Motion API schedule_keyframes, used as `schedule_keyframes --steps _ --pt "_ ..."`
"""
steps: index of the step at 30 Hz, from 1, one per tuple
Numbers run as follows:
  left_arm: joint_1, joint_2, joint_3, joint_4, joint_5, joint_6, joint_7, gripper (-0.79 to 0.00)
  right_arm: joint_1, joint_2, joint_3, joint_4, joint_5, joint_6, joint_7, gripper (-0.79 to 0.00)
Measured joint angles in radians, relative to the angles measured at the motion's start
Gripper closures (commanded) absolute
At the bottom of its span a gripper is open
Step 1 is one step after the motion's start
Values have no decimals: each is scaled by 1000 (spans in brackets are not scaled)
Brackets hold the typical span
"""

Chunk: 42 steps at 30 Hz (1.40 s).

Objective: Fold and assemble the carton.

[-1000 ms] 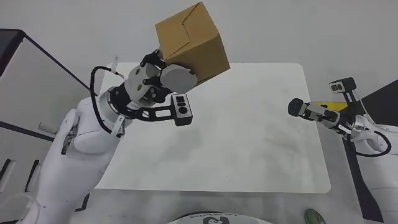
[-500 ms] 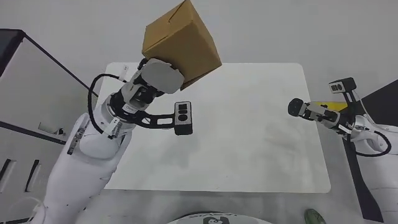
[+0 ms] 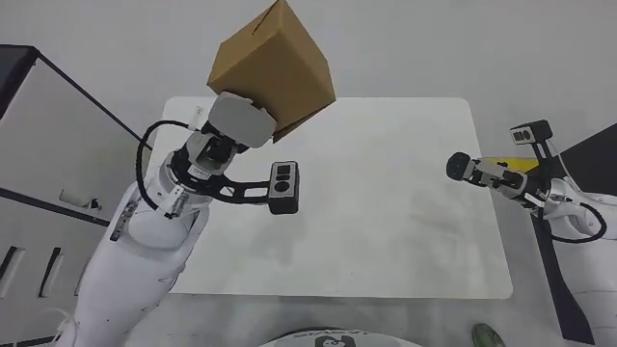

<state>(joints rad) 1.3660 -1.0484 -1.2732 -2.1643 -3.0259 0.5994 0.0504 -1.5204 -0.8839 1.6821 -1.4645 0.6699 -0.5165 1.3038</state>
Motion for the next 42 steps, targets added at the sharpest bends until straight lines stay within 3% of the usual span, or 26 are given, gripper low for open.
schedule_keyframes --steps 8,13,20,30,35,42 --pt "-32 0 -77 -3 420 94 28 0 0 0 0 0 0 0 0 -785" --pt "-72 -1 -95 -6 660 191 -13 0 0 0 0 0 0 0 0 -785" --pt "-154 -8 -93 -22 988 249 -138 0 0 0 0 0 0 0 0 -785" --pt "-151 -8 -94 -36 988 241 -154 0 0 0 0 0 0 0 0 -785" --pt "-165 -9 -101 -22 1285 260 -352 0 0 0 0 0 0 0 0 -785" --pt "-164 -2 -72 70 1684 89 -763 0 0 0 0 0 0 0 0 -785"
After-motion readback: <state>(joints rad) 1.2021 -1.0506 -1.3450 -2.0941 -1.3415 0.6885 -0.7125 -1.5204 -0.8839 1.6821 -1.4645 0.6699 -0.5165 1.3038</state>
